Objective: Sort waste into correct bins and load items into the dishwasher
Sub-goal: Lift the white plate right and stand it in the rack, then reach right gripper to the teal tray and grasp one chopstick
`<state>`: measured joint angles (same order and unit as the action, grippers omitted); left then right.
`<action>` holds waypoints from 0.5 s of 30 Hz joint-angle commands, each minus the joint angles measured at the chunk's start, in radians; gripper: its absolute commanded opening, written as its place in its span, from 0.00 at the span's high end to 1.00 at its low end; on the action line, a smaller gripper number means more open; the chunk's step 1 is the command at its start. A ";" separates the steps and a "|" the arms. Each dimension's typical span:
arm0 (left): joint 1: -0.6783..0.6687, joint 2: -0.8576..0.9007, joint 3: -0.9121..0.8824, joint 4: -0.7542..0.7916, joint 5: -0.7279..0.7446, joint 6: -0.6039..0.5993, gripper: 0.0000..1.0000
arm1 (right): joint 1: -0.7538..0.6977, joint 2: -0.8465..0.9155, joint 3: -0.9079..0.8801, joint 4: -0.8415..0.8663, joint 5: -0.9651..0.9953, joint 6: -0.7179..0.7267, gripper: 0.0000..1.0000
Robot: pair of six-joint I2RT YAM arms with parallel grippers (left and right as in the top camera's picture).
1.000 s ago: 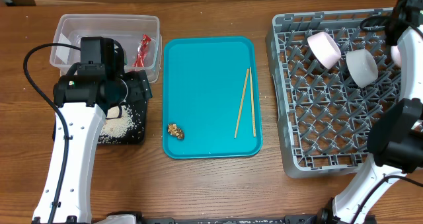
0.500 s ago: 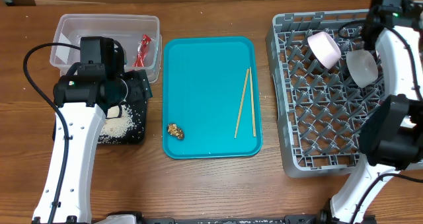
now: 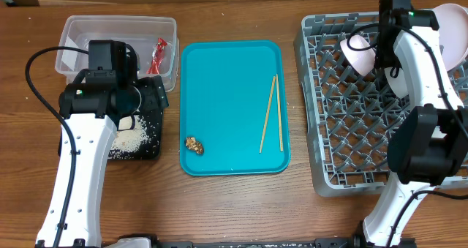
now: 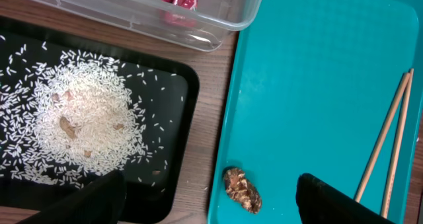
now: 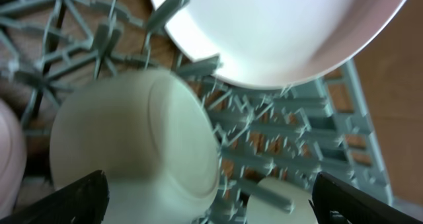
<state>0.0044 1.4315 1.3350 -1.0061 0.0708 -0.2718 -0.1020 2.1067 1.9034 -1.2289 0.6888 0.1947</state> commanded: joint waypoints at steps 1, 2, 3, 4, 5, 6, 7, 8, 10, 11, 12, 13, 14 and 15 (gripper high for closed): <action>0.002 0.007 0.009 0.000 0.008 -0.013 0.16 | -0.008 -0.079 0.012 -0.029 -0.117 0.046 0.00; 0.002 0.007 0.009 0.000 0.008 -0.013 0.16 | -0.008 -0.087 0.012 -0.031 -0.129 0.046 0.00; 0.002 0.007 0.009 0.000 0.008 -0.013 0.15 | -0.008 -0.110 0.012 -0.036 -0.184 0.046 0.00; 0.002 0.007 0.009 0.000 0.008 -0.013 0.15 | -0.008 -0.125 0.012 -0.041 -0.227 0.046 0.00; 0.002 0.007 0.009 0.000 0.008 -0.013 0.15 | -0.008 -0.143 0.012 -0.047 -0.286 0.046 0.00; 0.002 0.007 0.009 0.000 0.008 -0.013 0.15 | -0.008 -0.164 0.012 -0.055 -0.378 0.045 0.00; 0.002 0.007 0.009 0.000 0.008 -0.013 0.15 | -0.008 -0.177 0.012 -0.060 -0.451 0.045 0.00; 0.002 0.007 0.009 0.000 0.008 -0.013 0.15 | -0.008 -0.190 0.012 -0.064 -0.536 0.045 0.00; 0.002 0.007 0.009 0.000 0.008 -0.013 0.15 | -0.005 -0.203 0.012 -0.077 -0.681 0.042 0.00; 0.002 0.007 0.009 -0.001 0.008 -0.013 0.15 | 0.006 -0.205 0.012 -0.093 -0.775 0.042 0.00; 0.002 0.007 0.009 -0.004 0.008 -0.013 0.14 | 0.018 -0.205 0.012 -0.107 -0.818 0.042 0.00; 0.002 0.007 0.009 -0.007 0.008 -0.013 0.14 | 0.032 -0.204 0.011 -0.118 -0.846 0.041 0.00; 0.002 0.007 0.009 -0.010 0.008 -0.013 0.14 | 0.053 -0.204 0.008 -0.127 -0.861 0.041 0.00; 0.002 0.007 0.009 -0.014 0.008 -0.013 0.14 | 0.076 -0.204 0.005 -0.134 -0.864 0.041 0.00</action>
<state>0.0044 1.4319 1.3350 -1.0103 0.0708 -0.2718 -0.0914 1.9141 1.9053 -1.3479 0.0273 0.2333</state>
